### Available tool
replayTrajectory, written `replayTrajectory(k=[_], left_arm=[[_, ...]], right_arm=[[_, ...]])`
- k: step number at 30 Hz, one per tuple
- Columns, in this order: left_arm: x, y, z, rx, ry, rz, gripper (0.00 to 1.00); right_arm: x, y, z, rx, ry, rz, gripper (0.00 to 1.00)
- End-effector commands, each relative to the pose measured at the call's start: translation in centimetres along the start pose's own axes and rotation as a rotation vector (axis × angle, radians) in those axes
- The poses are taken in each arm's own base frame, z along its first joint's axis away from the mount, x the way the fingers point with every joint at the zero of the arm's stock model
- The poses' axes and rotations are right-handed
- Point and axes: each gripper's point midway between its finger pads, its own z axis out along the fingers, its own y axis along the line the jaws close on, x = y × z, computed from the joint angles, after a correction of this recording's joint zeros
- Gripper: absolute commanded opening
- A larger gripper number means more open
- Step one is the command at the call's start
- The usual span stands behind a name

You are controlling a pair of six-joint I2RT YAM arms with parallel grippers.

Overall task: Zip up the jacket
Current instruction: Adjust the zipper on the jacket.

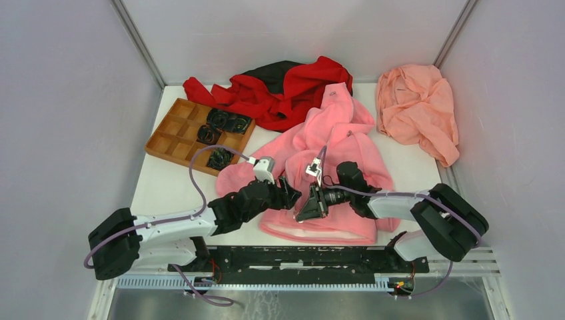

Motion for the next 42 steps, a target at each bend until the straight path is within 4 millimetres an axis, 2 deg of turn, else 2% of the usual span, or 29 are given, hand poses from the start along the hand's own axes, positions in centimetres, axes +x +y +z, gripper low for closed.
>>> replayTrajectory(k=[1, 5, 8, 11, 13, 15, 16, 18, 20, 21, 22, 24, 27, 32, 35, 42], left_arm=[[-0.7, -0.5, 0.2, -0.036, 0.002, -0.040, 0.68], [0.2, 0.0, 0.4, -0.054, 0.031, -0.030, 0.58], [0.3, -0.2, 0.6, -0.047, 0.036, -0.021, 0.47], [0.6, -0.5, 0.9, -0.036, 0.060, -0.002, 0.41], [0.8, -0.7, 1.0, -0.031, 0.078, 0.016, 0.20], [0.9, -0.8, 0.9, -0.018, 0.082, 0.027, 0.05], [0.8, -1.0, 0.8, -0.002, 0.076, 0.032, 0.03], [0.4, -1.7, 0.4, 0.060, 0.050, 0.056, 0.02], [0.2, -2.3, 0.0, 0.122, 0.020, 0.082, 0.02], [0.1, -2.5, -0.1, 0.146, 0.005, 0.094, 0.02], [0.0, -2.5, -0.2, 0.166, -0.009, 0.100, 0.02], [-0.1, -2.9, -0.3, 0.204, -0.036, 0.110, 0.02], [-0.9, -3.5, -0.4, 0.242, -0.082, 0.111, 0.02], [-2.9, -3.0, -2.3, 0.263, -0.212, 0.064, 0.02], [-3.6, -2.6, -3.4, 0.281, -0.262, 0.057, 0.02], [-3.0, -3.2, -4.1, 0.347, -0.257, 0.084, 0.02]], right_arm=[[-1.6, 0.9, 0.8, -0.046, -0.014, -0.077, 0.00], [-1.7, 1.1, 0.9, -0.053, -0.012, -0.079, 0.00], [-1.5, 1.0, 1.0, -0.054, -0.008, -0.077, 0.00], [-1.6, 1.1, 1.2, -0.057, -0.006, -0.080, 0.00], [-1.7, 1.1, 1.2, -0.060, -0.005, -0.085, 0.00], [-2.1, 1.4, 1.3, -0.072, -0.008, -0.087, 0.00], [-2.4, 1.7, 1.4, -0.090, -0.016, -0.087, 0.00], [-3.6, 3.3, 1.1, -0.160, -0.069, -0.047, 0.00], [-5.4, 6.0, 0.6, -0.261, -0.141, -0.010, 0.00], [-5.6, 6.9, 0.7, -0.295, -0.141, -0.004, 0.00], [-5.4, 7.5, 1.1, -0.312, -0.119, -0.001, 0.00], [-3.3, 8.0, 2.4, -0.314, -0.048, 0.004, 0.00], [0.1, 7.1, 3.5, -0.261, 0.048, 0.001, 0.00], [2.8, 3.5, 2.0, -0.125, 0.078, 0.017, 0.00], [2.9, 2.3, 1.0, -0.089, 0.058, 0.015, 0.00], [1.6, 2.8, 1.0, -0.114, 0.032, -0.013, 0.00]])
